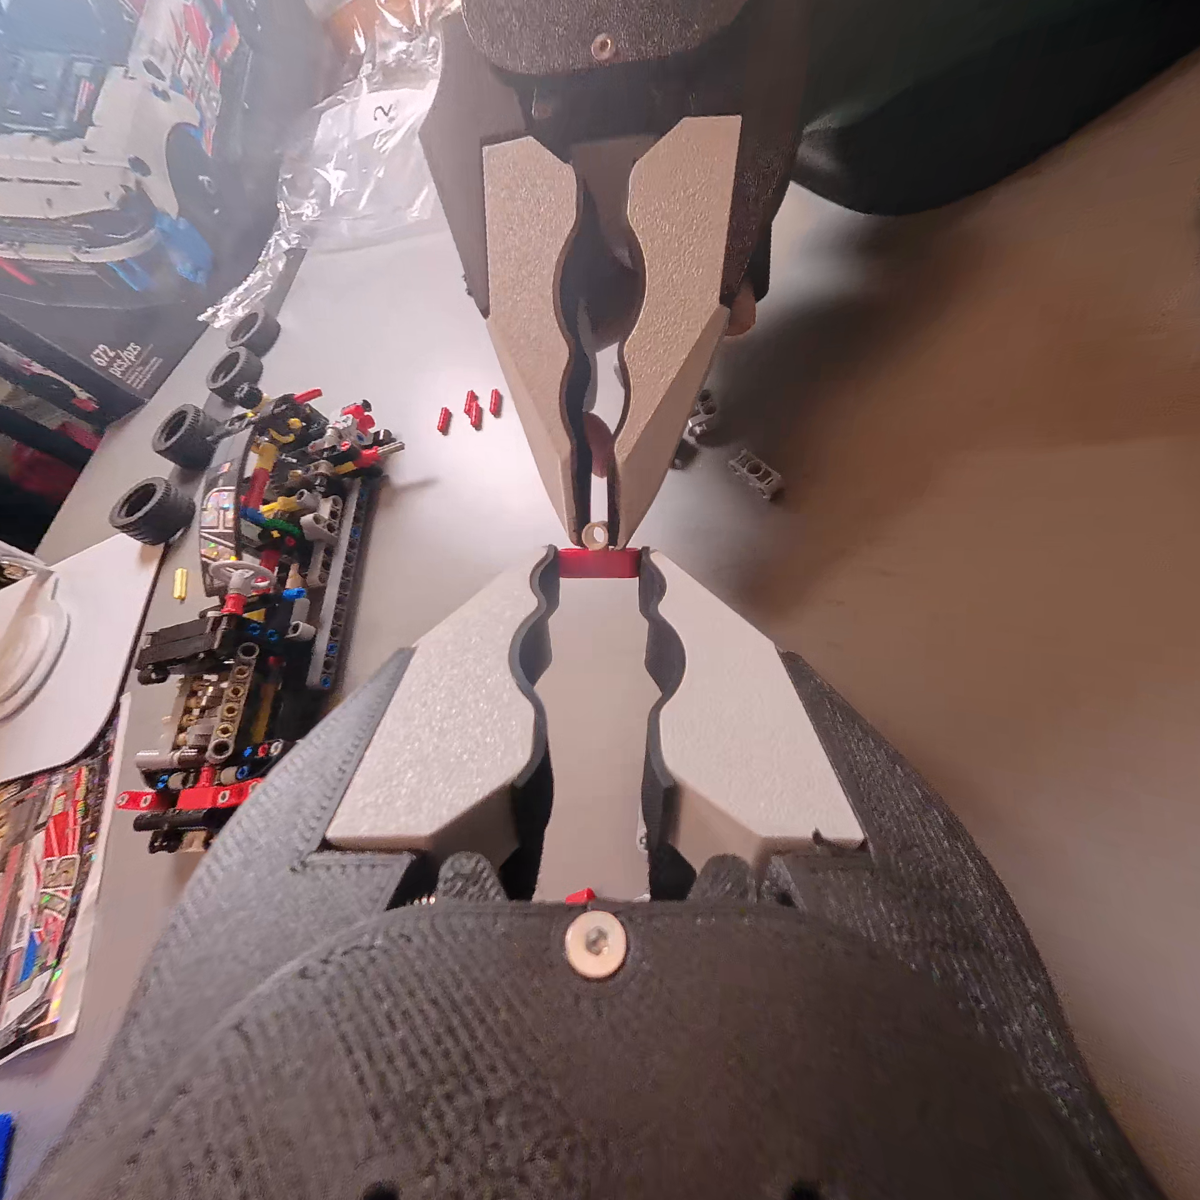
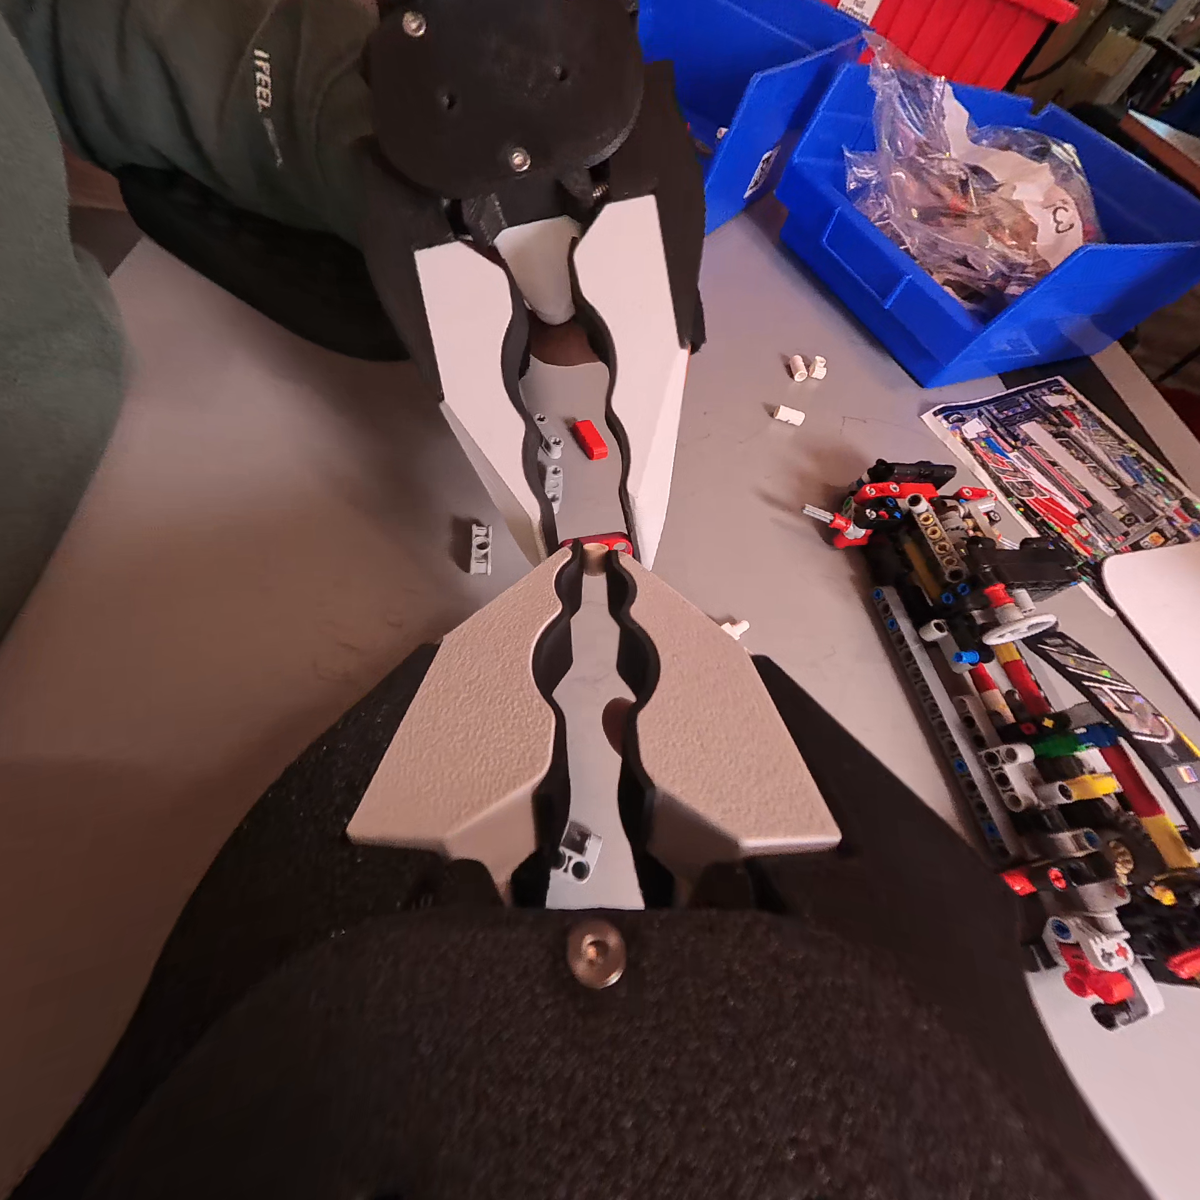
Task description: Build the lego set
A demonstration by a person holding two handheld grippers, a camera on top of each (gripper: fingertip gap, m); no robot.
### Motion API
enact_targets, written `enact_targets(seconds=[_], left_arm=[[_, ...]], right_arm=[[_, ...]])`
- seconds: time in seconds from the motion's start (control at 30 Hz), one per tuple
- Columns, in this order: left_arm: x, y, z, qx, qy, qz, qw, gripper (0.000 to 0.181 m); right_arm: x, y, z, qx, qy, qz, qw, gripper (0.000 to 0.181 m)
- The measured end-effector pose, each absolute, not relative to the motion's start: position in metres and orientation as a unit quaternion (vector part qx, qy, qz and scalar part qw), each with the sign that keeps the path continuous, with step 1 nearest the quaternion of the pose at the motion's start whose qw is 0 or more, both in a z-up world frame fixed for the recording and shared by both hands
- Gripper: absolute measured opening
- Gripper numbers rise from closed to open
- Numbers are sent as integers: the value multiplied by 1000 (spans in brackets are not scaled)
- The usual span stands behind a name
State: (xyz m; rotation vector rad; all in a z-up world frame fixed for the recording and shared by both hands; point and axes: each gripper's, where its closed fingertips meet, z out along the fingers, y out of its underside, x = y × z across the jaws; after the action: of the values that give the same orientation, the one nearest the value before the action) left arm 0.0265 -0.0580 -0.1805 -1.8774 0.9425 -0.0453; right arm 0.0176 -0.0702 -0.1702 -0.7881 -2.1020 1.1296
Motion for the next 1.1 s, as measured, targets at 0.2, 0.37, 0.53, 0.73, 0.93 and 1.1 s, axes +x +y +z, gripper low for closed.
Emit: enact_targets(seconds=[0.2, 0.37, 0.53, 0.73, 0.93, 1.1], left_arm=[[30, -63, -185, -779, 391, -55, 487, 22], [32, -65, -187, -781, 393, -67, 481, 22], [30, -64, -188, -783, 389, -65, 481, 22], [25, -58, -182, -781, 370, -55, 499, 22], [29, -59, -180, -774, 370, -72, 508, 22], [34, -63, -182, -773, 377, -91, 501, 22]], right_arm=[[21, -74, -174, -282, -810, 411, 308, 5], [22, -77, -176, -277, -815, 408, 305, 5], [20, -76, -177, -295, -808, 414, 297, 6], [17, -68, -169, -330, -778, 451, 286, 9], [21, -70, -167, -327, -775, 465, 278, 13], [24, -74, -171, -314, -785, 462, 267, 6]])
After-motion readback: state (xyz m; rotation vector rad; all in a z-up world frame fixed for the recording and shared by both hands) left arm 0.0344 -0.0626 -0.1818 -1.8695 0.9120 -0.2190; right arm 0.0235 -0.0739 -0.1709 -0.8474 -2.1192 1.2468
